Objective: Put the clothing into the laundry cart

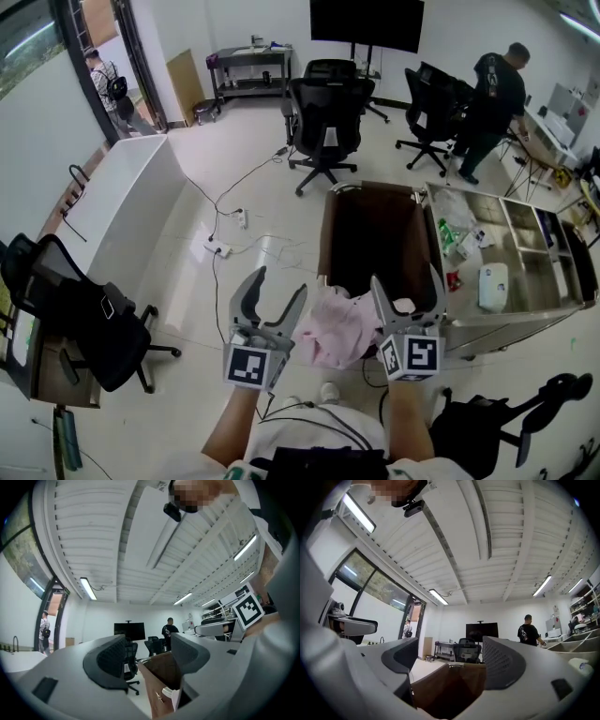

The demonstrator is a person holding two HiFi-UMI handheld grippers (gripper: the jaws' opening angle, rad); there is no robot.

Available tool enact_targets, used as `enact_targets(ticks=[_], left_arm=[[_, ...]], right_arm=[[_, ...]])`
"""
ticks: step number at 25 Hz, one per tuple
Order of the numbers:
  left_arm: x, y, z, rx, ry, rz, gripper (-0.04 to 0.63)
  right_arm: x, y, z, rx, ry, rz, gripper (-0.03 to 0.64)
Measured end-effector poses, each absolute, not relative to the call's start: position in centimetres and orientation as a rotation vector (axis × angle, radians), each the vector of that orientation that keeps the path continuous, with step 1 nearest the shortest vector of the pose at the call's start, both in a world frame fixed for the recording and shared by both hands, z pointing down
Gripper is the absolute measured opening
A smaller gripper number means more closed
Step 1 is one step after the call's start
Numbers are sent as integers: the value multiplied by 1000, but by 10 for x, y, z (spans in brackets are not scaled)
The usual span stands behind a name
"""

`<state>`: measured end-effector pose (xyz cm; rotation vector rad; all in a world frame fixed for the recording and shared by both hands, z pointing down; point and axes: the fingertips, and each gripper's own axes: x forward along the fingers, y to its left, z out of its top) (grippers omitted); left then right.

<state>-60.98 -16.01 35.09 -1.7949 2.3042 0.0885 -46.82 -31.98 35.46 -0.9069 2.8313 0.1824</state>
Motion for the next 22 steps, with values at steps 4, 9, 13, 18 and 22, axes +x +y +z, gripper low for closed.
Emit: enact_targets(ticks=[4,9,13,18,22], left_arm=[[-621,-151,369,-1768,2376,73,293],[-625,-144,377,-1772,2398,59,293],[-626,-145,380,-1785,2398,58,293],[-630,-143,376,-1778,2401,61,293],[-629,-144,376,-1776,2391,54,293]], right_arm=[[-477,-303,371,-893,2872,141,449],[-488,-289,374,-842,2893,156,449],[-495,-286,374,-812,2895,172,449],[-500,-284,373,-821,2905,153,448],[-500,-287,374,-802,2895,167,449]])
